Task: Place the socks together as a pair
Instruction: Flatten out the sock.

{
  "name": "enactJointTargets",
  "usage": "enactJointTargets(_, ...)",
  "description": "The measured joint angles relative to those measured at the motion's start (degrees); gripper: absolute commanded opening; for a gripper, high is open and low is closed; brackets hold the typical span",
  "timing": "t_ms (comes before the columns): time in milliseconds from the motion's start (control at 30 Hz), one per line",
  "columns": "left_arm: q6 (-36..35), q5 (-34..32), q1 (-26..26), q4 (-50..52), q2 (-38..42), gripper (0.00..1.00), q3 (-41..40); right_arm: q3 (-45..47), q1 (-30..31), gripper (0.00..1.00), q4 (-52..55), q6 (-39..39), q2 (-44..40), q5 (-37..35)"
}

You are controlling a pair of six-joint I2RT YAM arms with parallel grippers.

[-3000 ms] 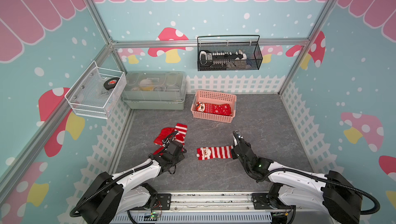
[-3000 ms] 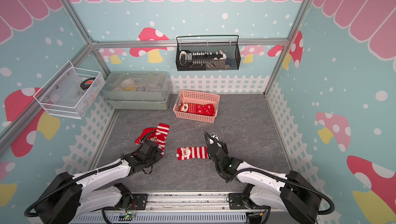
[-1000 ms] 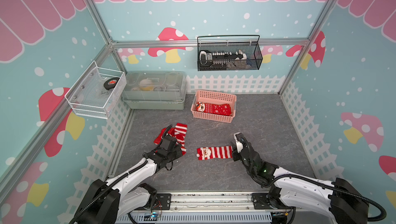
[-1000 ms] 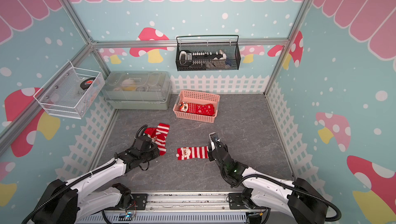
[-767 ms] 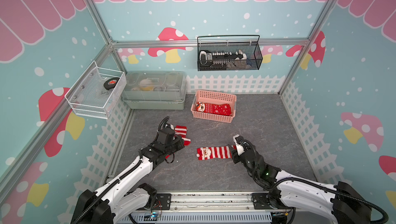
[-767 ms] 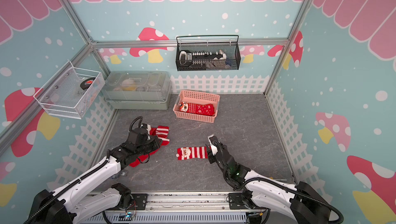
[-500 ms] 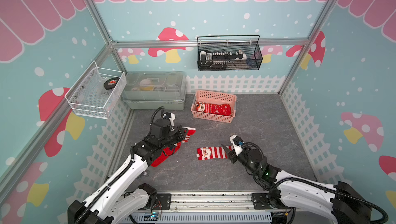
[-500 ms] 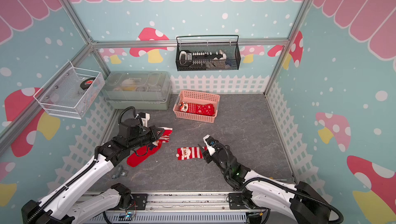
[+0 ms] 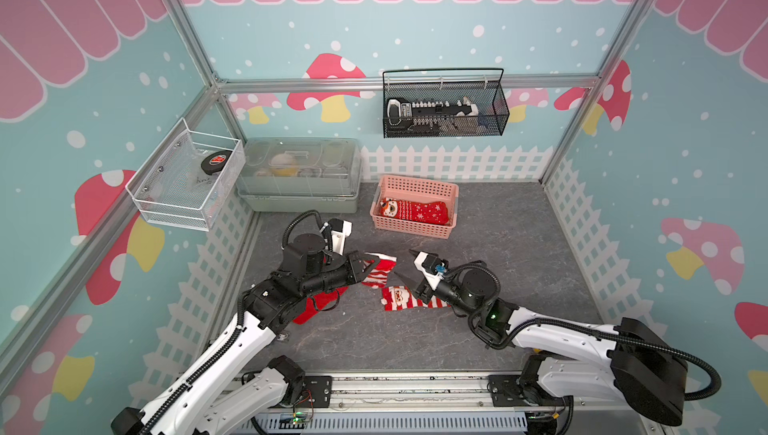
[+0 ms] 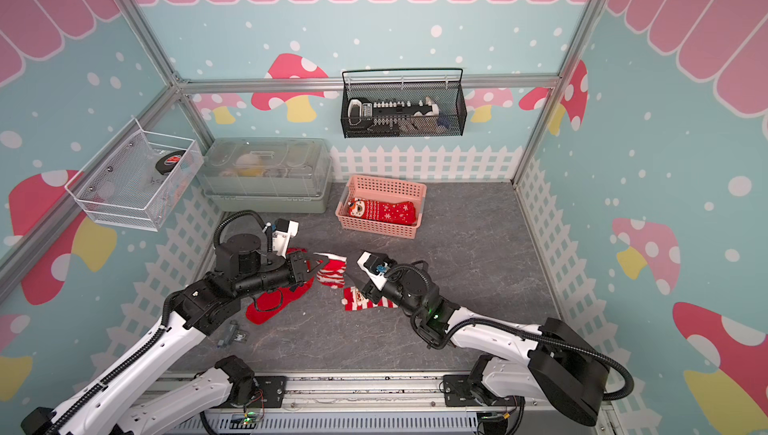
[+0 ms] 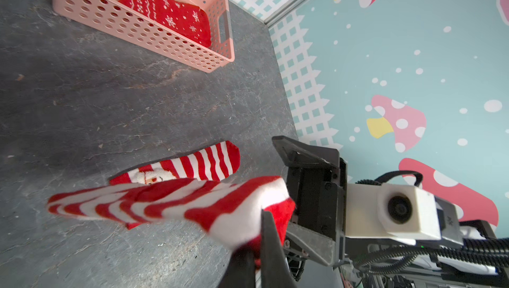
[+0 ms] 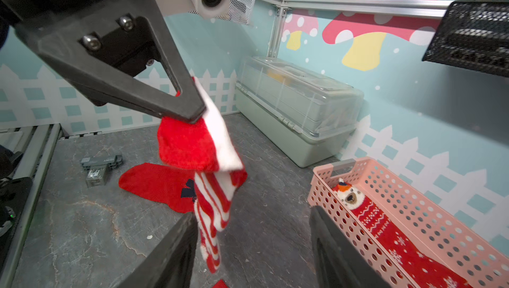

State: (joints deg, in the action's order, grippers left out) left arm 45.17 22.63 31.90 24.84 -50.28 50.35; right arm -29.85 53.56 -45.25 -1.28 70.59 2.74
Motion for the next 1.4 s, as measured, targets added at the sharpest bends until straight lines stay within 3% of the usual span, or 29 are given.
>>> enactJointTargets(167, -0.04, 1.07, 1.55, 0.24, 0.00, 0.00, 0.00, -3.34, 1.64, 0.50, -0.76, -0.90, 4.07, -1.16)
enactJointTargets(233, -0.22, 1.51, 1.92, 0.24, -0.02, 0.02, 0.00, -4.50, 2.01, 0.31, -0.81, -1.33, 5.20, -2.38)
enactJointTargets(300, -0.26, 1.53, 2.05, 0.26, 0.00, 0.11, 0.00, -5.84, 2.19, 0.10, -0.15, -1.05, 5.97, -3.41)
enactJointTargets(367, -0.72, 0.96, 2.10, 0.35, 0.00, 0.31, 0.02, -6.93, 2.47, 0.00, 0.50, -0.48, 6.21, -3.78)
enactJointTargets(400, -0.87, 0.35, 2.10, 0.70, 0.07, 0.49, 0.07, -7.23, 2.78, 0.00, 0.59, 0.13, 6.16, -3.91)
enactJointTargets(433, -0.61, -0.39, 2.12, 1.07, 0.20, 0.59, 0.09, -7.45, 3.08, 0.00, 0.70, 0.83, 6.16, -4.20)
enactJointTargets(600, -0.26, -8.33, 2.16, 4.50, 3.93, 0.75, -0.26, -8.74, 5.66, 0.00, 4.39, 6.10, 6.16, -8.13)
enactJointTargets(767, 0.24, -19.04, 2.16, 8.09, 13.16, 0.84, -3.32, -12.07, 7.32, 0.00, 9.14, 16.28, 6.43, -12.81)
enactJointTargets(933, 0.87, -29.92, 2.16, 12.98, 21.20, 0.85, -5.07, -16.13, 8.68, 0.00, 10.88, 29.88, 10.10, -17.07)
enactJointTargets(1133, 2.89, -34.34, 2.16, 14.12, 22.23, 0.82, -8.79, -15.58, 10.32, 0.00, 11.96, 45.62, 11.87, -26.01)
enactJointTargets(1167, 3.10, -34.47, 2.16, 14.14, 21.70, 0.81, -9.40, -14.29, 10.38, 0.05, 12.02, 47.60, 11.32, -28.24)
enactJointTargets(1233, 3.96, -34.45, 2.16, 14.08, 19.56, 0.80, -10.93, -10.12, 10.29, 0.33, 13.77, 51.34, 9.22, -33.92)
enactJointTargets(1333, 4.63, -34.14, 2.16, 13.00, 16.15, 0.80, -13.22, -5.07, 10.21, 0.66, 22.97, 55.15, 5.29, -41.92)
enactJointTargets(1400, 5.03, -33.53, 2.16, 11.74, 13.99, 0.80, -14.84, -3.30, 10.19, 0.70, 31.28, 57.00, 2.23, -46.97)
